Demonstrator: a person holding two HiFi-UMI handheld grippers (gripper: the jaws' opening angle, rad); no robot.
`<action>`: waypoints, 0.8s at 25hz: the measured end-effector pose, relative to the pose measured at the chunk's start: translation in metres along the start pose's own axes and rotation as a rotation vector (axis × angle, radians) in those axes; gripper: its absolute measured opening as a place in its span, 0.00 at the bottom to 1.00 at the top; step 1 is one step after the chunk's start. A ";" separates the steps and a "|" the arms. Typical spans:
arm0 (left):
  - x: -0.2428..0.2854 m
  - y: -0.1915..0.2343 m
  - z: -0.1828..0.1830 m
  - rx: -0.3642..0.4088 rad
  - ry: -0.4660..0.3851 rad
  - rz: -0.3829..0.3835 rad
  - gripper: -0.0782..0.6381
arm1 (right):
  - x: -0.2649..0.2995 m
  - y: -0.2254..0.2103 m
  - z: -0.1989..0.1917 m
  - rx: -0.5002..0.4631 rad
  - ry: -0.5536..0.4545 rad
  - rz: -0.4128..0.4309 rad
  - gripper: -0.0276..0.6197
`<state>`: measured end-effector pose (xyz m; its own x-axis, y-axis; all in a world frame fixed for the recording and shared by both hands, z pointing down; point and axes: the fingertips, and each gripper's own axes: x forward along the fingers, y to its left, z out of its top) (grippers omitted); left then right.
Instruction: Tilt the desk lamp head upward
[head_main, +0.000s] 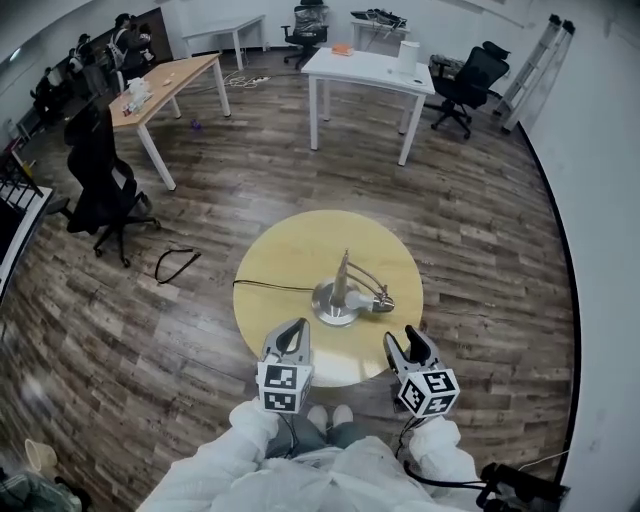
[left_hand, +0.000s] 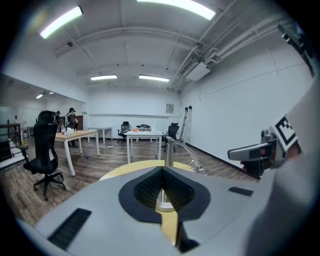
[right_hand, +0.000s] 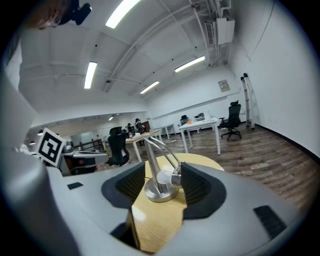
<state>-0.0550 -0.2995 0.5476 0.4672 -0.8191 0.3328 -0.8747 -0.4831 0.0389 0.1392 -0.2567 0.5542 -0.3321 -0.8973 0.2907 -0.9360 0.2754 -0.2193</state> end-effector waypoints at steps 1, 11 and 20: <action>0.010 0.000 -0.002 0.034 -0.006 0.001 0.10 | 0.007 -0.005 -0.002 -0.034 0.026 0.050 0.39; 0.102 -0.016 -0.005 0.150 -0.011 -0.084 0.15 | 0.088 -0.056 -0.038 -0.279 0.228 0.421 0.47; 0.157 -0.020 -0.013 0.152 0.031 -0.120 0.27 | 0.136 -0.062 -0.065 -0.298 0.268 0.579 0.47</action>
<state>0.0340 -0.4147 0.6116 0.5607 -0.7440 0.3634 -0.7823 -0.6198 -0.0619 0.1440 -0.3731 0.6682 -0.7682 -0.4727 0.4317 -0.5793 0.8003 -0.1547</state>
